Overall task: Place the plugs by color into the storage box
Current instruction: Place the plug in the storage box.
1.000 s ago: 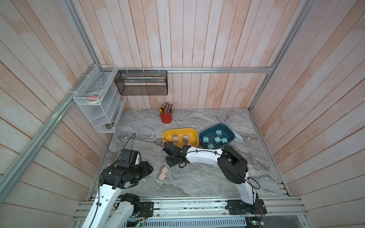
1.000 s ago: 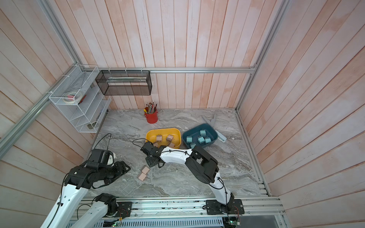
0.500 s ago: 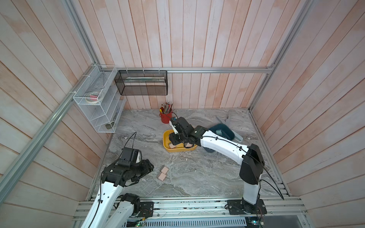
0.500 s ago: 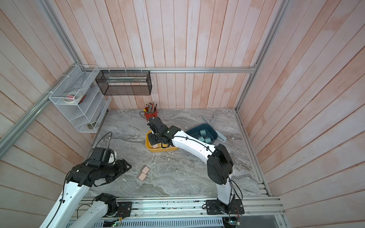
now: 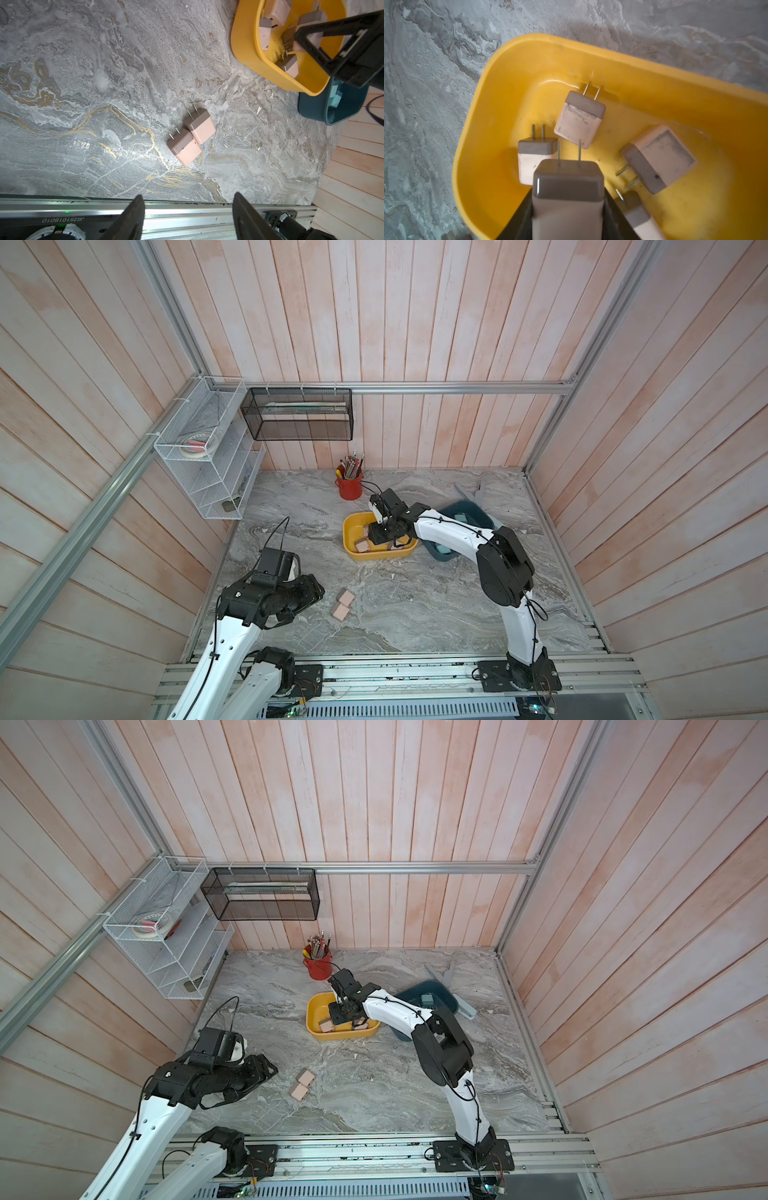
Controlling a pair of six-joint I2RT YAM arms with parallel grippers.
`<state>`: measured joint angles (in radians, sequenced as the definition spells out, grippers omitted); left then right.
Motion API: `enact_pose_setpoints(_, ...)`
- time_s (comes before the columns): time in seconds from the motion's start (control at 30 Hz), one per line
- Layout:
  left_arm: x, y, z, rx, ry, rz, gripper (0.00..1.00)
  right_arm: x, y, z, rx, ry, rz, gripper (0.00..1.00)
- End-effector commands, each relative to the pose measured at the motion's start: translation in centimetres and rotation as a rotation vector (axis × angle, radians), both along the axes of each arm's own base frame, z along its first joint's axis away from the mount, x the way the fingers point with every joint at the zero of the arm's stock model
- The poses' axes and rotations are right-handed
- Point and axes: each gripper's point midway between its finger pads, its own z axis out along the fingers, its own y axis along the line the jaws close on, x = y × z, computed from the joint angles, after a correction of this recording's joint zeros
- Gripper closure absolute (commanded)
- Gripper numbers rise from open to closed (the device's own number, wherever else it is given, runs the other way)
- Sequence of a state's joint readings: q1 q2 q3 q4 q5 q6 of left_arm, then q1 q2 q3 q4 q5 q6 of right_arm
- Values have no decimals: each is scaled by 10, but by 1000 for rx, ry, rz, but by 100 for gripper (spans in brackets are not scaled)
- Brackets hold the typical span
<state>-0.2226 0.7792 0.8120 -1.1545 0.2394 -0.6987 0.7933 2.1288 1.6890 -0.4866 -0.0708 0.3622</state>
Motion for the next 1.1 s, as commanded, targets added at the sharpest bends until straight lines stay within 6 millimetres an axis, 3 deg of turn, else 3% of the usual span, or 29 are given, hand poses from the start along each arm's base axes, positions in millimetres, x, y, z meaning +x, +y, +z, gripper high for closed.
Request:
enact_pose_setpoints(0.0,0,0,-3,4,7,-15,31,-4,4,-14,9,22,15,60)
enact_pose_setpoints(0.23,-3,-1,-11,2,27,-25,31,2,-13,-40,-30,77,-17,60)
enact_pose_setpoints(0.5,-6,0,-16,9,43,-29,31,5,-15,-46,-33,138,-10,60)
enact_pose_setpoints(0.67,-9,3,-16,27,44,-32,31,6,-15,-36,-37,135,-6,42)
enact_pose_setpoints(0.77,-8,3,-14,27,35,-28,31,13,-14,-7,-18,88,-23,34)
enact_pose_setpoints(0.9,-2,4,-5,33,8,-25,31,19,-19,60,9,-9,-64,27)
enact_pose_setpoints(0.97,2,5,1,42,-7,-22,31,9,-18,89,24,-43,-73,26)
enact_pose_setpoints(1.07,6,7,6,56,-26,-20,31,-27,-2,115,42,-67,-19,26)
